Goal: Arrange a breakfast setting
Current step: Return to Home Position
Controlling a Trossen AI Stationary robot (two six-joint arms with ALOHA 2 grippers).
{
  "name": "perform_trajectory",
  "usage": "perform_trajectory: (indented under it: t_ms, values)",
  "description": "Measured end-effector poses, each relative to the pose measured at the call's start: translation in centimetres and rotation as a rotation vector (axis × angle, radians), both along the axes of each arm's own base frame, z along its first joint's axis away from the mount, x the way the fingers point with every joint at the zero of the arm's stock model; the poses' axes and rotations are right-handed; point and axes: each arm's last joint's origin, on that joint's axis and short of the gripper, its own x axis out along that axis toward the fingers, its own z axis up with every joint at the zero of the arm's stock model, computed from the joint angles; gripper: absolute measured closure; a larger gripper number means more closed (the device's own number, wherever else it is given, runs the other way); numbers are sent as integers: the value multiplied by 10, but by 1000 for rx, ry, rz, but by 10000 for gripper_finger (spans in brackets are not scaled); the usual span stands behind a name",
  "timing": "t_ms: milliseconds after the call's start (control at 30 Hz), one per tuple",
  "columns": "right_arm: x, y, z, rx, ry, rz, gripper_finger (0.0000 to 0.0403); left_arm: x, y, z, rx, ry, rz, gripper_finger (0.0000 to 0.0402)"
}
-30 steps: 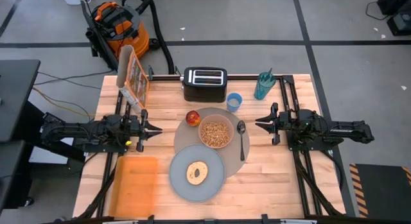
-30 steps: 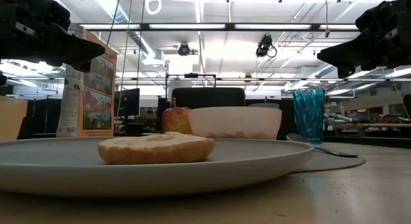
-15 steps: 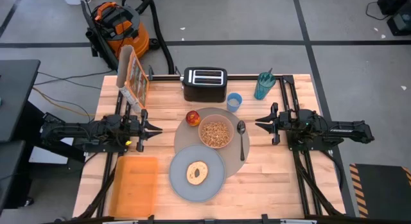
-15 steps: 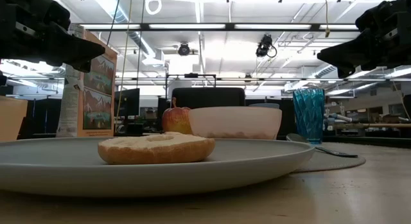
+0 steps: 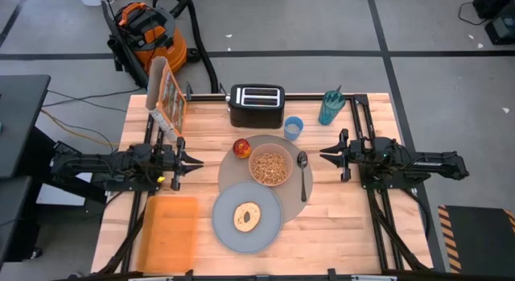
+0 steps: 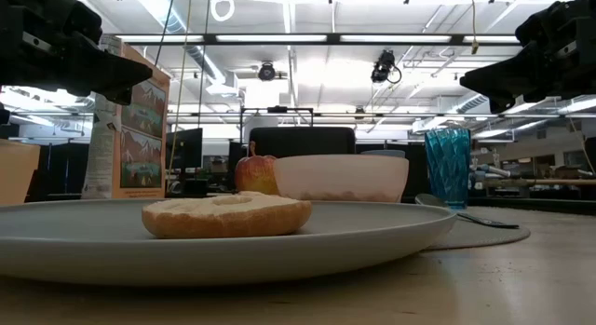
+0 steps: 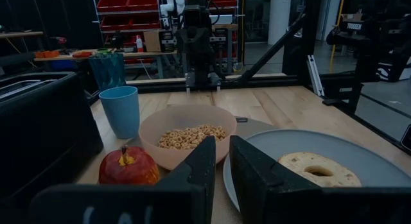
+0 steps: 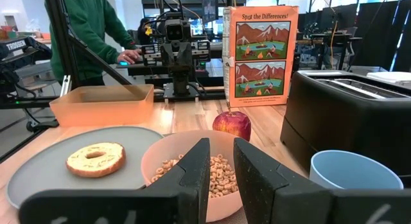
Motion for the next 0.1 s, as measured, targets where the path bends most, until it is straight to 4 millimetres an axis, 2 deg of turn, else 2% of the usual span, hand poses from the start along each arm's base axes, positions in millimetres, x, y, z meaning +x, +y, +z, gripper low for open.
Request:
perform_trajectory:
  t_ms: [100]
  values:
    - [0,0,0,0,0,0,325,0,0,0,0,0,0,347]
